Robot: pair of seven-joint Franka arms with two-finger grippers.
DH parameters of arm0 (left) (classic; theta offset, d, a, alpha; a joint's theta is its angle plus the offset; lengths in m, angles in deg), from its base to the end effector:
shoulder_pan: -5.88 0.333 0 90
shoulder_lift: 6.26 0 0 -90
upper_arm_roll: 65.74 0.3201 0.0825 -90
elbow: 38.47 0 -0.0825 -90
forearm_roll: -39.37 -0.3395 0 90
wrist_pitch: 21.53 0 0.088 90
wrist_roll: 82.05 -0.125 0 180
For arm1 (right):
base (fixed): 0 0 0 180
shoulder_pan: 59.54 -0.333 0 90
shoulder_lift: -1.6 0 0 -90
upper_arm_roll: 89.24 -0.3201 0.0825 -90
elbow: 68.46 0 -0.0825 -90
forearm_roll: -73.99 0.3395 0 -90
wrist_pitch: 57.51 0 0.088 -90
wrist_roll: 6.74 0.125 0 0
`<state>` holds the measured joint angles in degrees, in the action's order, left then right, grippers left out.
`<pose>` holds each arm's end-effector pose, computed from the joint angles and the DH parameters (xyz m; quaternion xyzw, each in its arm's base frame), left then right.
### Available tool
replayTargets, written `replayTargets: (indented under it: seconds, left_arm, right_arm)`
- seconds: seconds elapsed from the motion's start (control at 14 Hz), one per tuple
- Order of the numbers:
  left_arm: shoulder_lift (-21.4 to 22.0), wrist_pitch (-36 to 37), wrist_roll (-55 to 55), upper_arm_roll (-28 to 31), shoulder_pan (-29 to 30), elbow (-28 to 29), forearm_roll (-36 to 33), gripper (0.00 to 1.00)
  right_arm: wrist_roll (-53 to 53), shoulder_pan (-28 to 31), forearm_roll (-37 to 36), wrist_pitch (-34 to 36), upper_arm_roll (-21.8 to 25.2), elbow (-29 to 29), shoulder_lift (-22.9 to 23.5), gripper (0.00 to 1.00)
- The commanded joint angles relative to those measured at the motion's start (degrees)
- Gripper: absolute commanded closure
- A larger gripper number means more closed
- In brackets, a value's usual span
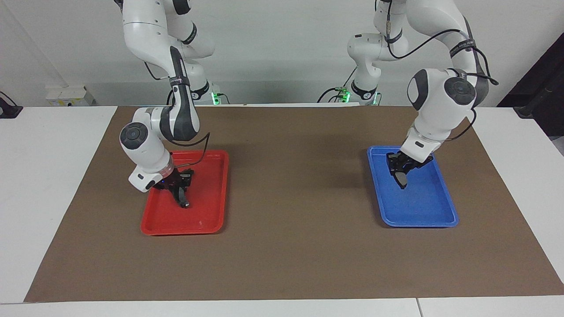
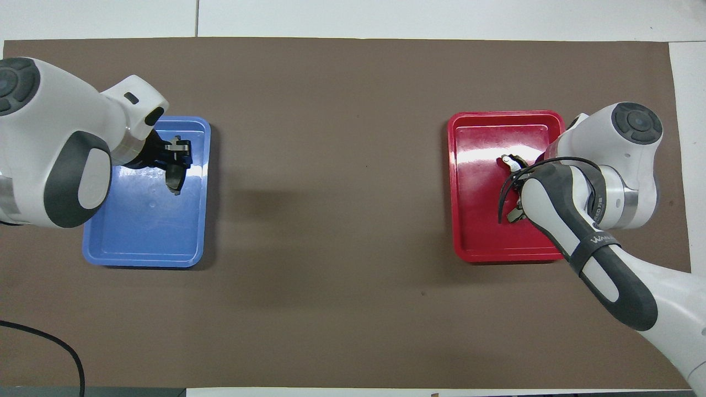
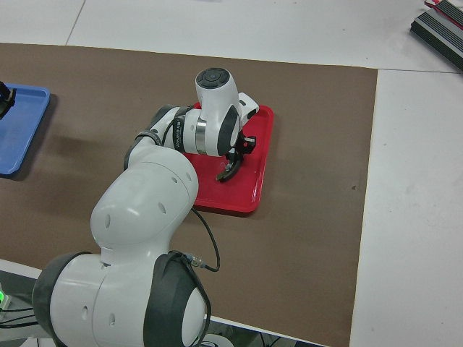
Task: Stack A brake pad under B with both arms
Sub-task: 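Place the small pad mid-table with the left gripper while the right gripper lifts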
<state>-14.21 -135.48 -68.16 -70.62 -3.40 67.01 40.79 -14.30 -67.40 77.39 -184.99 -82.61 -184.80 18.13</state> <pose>0.5424 -0.1369 0.4554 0.9998 0.0031 0.0004 0.0179 0.5508 0.0165 0.3142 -0.9972 -0.0591 0.0454 0.0087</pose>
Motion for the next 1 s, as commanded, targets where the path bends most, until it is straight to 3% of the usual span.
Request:
replayTargets:
  seconds: [0.0, 0.29, 0.43, 0.64, 0.79, 0.93]
  left_arm:
    - [-1.45, 2.33, 9.37, -5.29, -0.21, -3.08, 0.07, 0.99]
    - [-1.36, 0.84, 20.37, -14.7, -0.12, -3.08, 0.07, 0.99]
    - [-1.45, -3.44, 26.68, -19.35, -0.12, -2.39, -0.19, 0.99]
    - [-4.96, -8.98, 35.64, -25.51, -0.03, -2.21, -8.78, 0.99]
    - [-7.06, -14.53, 39.01, -26.49, -0.73, -0.1, -13.27, 0.99]
    - [-9.79, -15.33, 40.59, -26.58, -2.4, -0.1, -16.78, 0.99]
  right_arm:
    - [-2.01, 0.65, 0.73, 1.17, -0.22, -0.29, -0.54, 0.92]
    - [-2.01, 0.56, 0.65, 7.66, -0.22, 4.97, -0.63, 0.94]
    - [-2.01, 0.56, 0.64, 11.62, -0.22, 8.22, -0.97, 0.96]
    - [-2.01, 1.78, 0.73, 18.64, -0.13, 14.63, -1.86, 0.98]
    - [-2.19, 3.19, 0.91, 26.01, -0.22, 21.12, -1.77, 0.98]
    - [-2.27, 4.51, 1.0, 30.61, -0.22, 25.36, -1.77, 0.99]
